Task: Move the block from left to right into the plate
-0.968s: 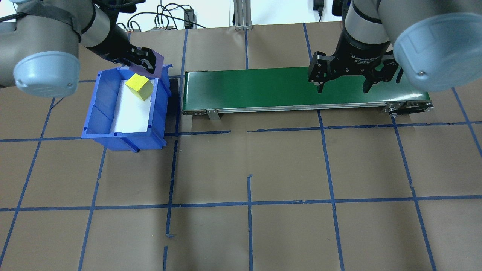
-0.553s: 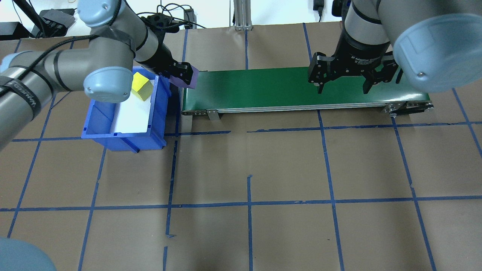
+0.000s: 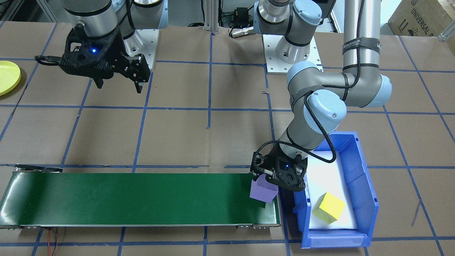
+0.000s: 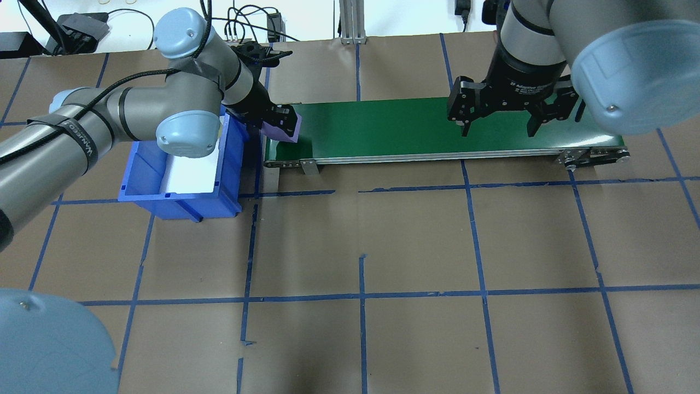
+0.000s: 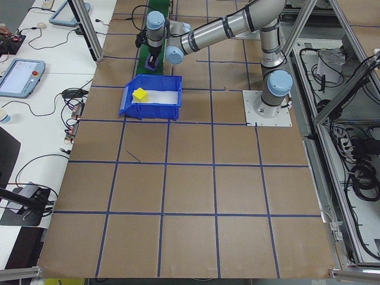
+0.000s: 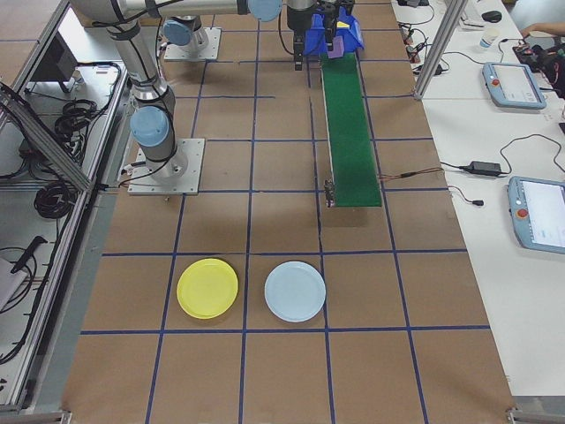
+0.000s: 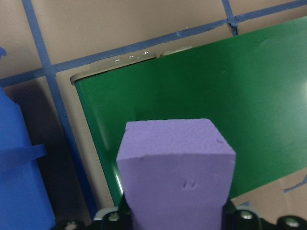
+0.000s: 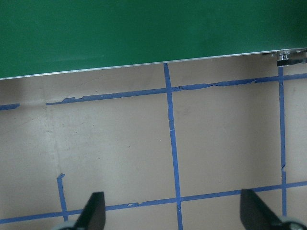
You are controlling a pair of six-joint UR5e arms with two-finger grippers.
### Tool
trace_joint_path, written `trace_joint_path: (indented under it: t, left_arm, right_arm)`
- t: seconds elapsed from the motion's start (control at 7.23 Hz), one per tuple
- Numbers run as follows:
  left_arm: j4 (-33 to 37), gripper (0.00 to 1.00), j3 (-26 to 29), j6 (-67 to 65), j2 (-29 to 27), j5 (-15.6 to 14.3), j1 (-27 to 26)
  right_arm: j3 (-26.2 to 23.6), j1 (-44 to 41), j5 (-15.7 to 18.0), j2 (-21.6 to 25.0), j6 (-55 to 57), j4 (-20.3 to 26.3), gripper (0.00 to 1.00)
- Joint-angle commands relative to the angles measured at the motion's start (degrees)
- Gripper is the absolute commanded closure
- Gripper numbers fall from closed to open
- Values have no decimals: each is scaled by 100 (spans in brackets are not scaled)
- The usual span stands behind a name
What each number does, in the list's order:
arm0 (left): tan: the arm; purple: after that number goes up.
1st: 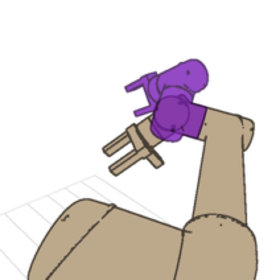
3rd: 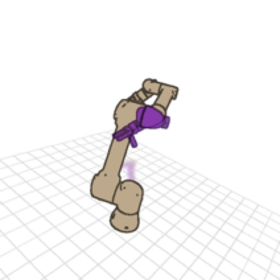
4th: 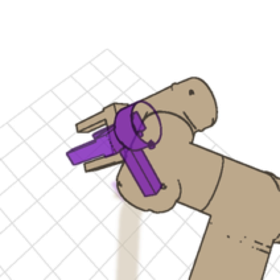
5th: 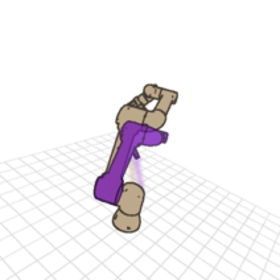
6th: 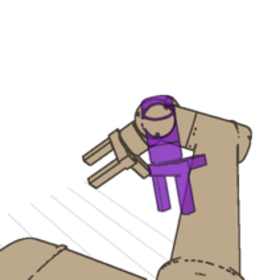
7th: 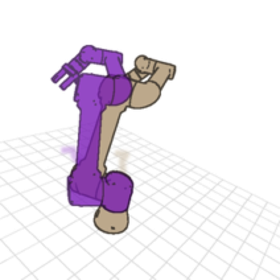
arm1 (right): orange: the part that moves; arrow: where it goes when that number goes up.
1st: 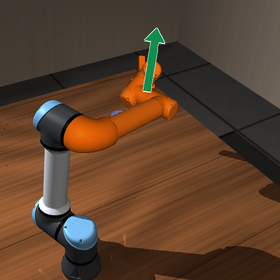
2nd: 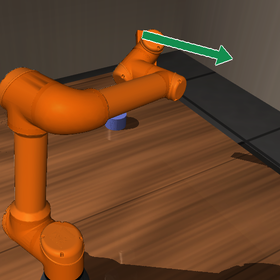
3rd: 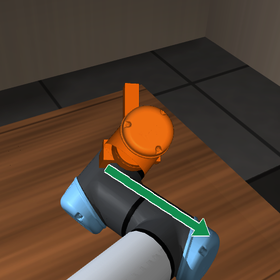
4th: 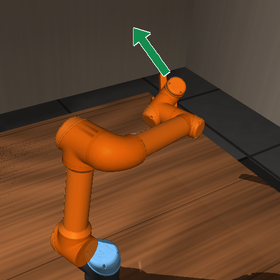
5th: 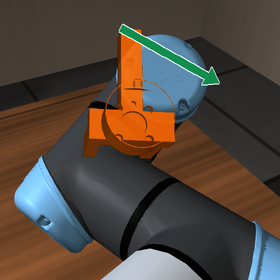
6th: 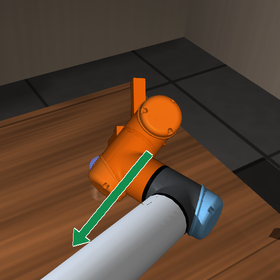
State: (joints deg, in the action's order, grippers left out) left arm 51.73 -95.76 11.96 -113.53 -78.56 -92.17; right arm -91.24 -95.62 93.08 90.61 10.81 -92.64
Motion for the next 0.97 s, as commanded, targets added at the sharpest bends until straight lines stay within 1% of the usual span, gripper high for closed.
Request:
trace_joint_path:
  t: [0.0,0.28,0.41,0.55,0.83]
  left_arm:
    - [-5,0,66,-10,102,-306,-3]
    - [-5,0,145,43,409,-773,23]
    - [21,0,276,61,472,-1149,110]
    - [39,0,347,174,472,-1231,337]
    - [31,0,356,289,455,-1223,978]
  right_arm:
    - [1,0,0,0,0,0,0]
    - [1,0,0,0,0,0,0]
    - [1,-9,0,0,0,0,0]
    - [1,0,0,0,0,0,0]
    - [1,0,0,0,0,0,0]
